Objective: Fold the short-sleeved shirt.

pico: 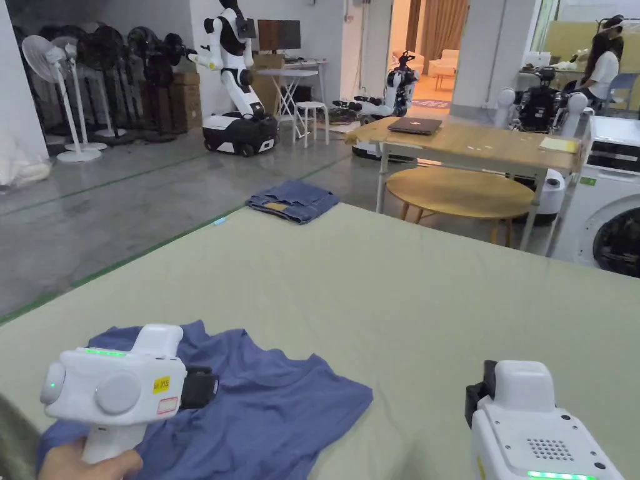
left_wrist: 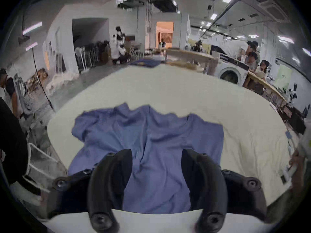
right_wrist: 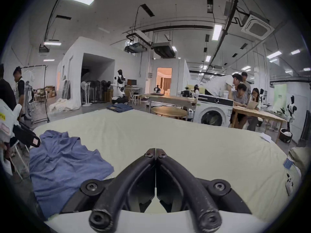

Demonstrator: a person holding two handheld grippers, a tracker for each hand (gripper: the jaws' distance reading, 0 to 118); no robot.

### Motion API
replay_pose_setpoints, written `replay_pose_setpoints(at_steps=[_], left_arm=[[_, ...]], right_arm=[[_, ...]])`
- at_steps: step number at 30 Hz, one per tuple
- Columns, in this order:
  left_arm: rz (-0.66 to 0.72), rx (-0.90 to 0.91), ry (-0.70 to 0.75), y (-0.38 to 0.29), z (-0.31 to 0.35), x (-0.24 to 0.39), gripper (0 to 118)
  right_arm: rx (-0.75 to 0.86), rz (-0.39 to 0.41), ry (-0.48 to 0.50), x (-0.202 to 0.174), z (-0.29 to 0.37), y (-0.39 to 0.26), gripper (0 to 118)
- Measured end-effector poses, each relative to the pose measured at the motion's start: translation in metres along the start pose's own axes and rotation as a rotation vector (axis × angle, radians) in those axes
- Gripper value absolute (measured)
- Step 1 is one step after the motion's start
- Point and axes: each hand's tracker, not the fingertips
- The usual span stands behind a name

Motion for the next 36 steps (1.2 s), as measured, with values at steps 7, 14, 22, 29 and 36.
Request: replay_pose_setpoints(at_steps=[7, 14, 22, 29, 36], left_arm=[[0.035, -0.258, -0.011, -0.006, -0.073, -0.013, 60], [0.001, -0.324, 0.036, -0.023, -0.108, -0.005, 59], [-0.149, -0.267, 0.041, -0.031, -0.097, 0.014, 0], [-0.077, -0.056, 0.009, -0.018, -0.053, 0.013, 0], [-0.076, 0.126, -0.064, 0.035, -0.008, 0.028, 0]], right_arm=[[-0.054, -0.020, -0.023, 0.016, -0.001, -0.019, 0], [-0.080, -0.061, -0.068, 0.032, 0.006, -0.023, 0], [-0.088, -0.091, -0.085, 0.035, 0.012, -0.023, 0], [-0.047, -0.083, -0.105, 0.044, 0.018, -0.021, 0], [0.021, -0.067, -0.124, 0.047, 0.033, -0.007, 0]])
